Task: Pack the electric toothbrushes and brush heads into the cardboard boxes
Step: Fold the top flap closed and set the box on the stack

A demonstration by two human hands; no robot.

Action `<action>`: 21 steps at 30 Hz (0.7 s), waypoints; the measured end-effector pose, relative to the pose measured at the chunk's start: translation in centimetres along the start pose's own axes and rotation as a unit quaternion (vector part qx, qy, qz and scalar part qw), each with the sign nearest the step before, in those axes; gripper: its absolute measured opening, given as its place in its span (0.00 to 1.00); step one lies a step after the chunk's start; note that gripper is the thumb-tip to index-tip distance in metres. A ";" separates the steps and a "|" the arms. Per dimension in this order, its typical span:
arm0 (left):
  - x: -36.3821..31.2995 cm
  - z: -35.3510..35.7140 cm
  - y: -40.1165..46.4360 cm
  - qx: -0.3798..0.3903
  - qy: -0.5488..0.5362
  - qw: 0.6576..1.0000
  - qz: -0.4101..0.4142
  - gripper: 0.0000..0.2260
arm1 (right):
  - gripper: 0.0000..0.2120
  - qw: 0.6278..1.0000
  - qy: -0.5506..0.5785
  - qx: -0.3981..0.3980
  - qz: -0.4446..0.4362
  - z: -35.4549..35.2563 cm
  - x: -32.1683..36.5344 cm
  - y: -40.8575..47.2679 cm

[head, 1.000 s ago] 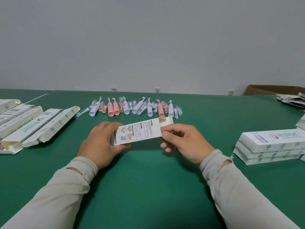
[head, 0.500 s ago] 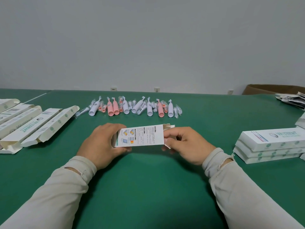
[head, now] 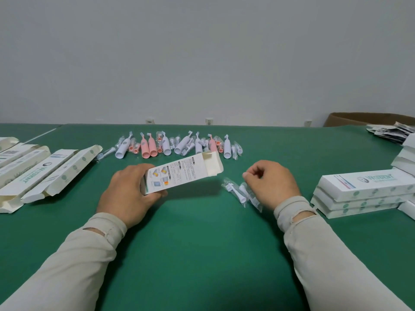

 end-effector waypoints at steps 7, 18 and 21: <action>-0.4 0.1 -0.1 0.005 0.006 1.000 0.001 0.24 | 0.13 0.976 -0.192 0.092 -0.047 3.3 3.0 -0.3; -0.3 0.1 -0.1 -0.005 0.001 1.000 -0.002 0.22 | 0.17 0.978 -0.175 0.109 -0.014 2.9 2.5 -0.3; -0.3 0.2 0.0 0.003 -0.001 1.000 0.000 0.22 | 0.16 0.973 -0.171 0.153 -0.026 3.6 2.5 -0.6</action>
Point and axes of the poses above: each hand's wrist, its own y-axis towards the middle knuckle, its own z-axis out of the palm, x = y × z, the point moved 5 cm from there along y, towards the middle knuckle, and after that the axes turned 12 degrees about x, right-handed, at the moved point
